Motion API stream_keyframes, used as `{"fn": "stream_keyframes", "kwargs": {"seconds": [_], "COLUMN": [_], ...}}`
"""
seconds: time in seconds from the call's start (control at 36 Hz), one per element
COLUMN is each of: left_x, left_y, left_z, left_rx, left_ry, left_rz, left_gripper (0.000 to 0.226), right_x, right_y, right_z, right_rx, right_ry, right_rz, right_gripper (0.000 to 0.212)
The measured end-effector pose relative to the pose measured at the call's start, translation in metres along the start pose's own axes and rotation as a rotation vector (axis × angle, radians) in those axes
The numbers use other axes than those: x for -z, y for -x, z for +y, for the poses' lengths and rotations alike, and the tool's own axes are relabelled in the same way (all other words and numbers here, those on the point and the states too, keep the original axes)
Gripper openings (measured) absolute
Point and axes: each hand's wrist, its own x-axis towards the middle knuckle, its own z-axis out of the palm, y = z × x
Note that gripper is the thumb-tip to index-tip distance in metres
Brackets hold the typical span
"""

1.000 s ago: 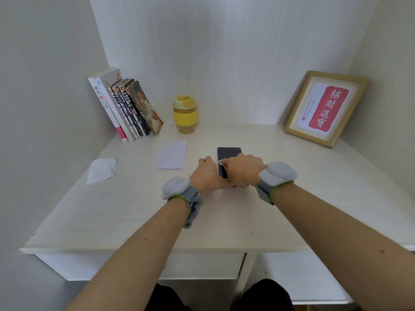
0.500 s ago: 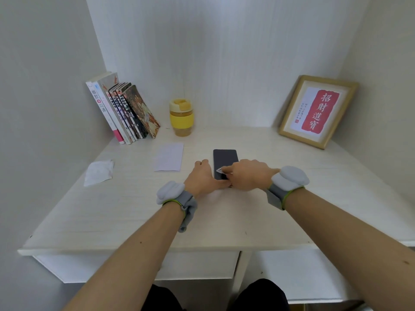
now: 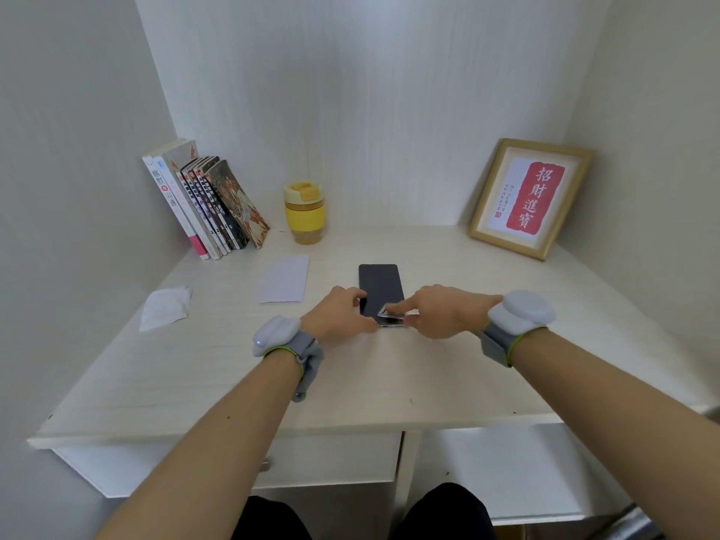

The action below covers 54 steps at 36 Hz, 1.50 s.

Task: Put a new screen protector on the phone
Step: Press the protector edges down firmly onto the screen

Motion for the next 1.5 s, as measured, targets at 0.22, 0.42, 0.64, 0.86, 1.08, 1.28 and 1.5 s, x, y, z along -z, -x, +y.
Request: {"fn": "stream_keyframes", "kwargs": {"seconds": [0.22,0.42,0.64,0.86,1.08,1.28,1.5], "left_x": [0.006,0.006,0.007,0.008,0.011,0.012,0.014], "left_y": [-0.002,-0.002,-0.003,0.001,0.004,0.005,0.006], "left_z": [-0.003,-0.003,-0.004,0.000,0.006,0.012,0.015], "left_rx": [0.022,0.005,0.002,0.004,-0.002,-0.005,0.017], "left_ry": [-0.020,-0.022,-0.001,-0.025,-0.048,-0.087,-0.063], "left_rz": [-0.056,-0.062,-0.046,-0.034,-0.046,-0.062,-0.083], "left_gripper": [0.071,0.071,0.066,0.061,0.058,0.033,0.036], "right_x": [0.000,-0.003,-0.001,0.000,0.003,-0.002,-0.005], "right_y": [0.001,-0.009,-0.002,-0.001,-0.005,-0.009,-0.004], "right_z": [0.006,-0.014,0.001,0.011,0.011,0.017,0.036], "right_rx": [0.023,0.076,0.064,0.046,0.045,0.057,0.025], "right_ry": [-0.036,-0.031,-0.071,-0.082,-0.085,-0.134,-0.181], "right_rz": [0.008,0.038,0.035,0.015,0.016,0.022,0.008], "right_gripper": [0.046,0.046,0.043,0.043,0.044,0.043,0.043]}}
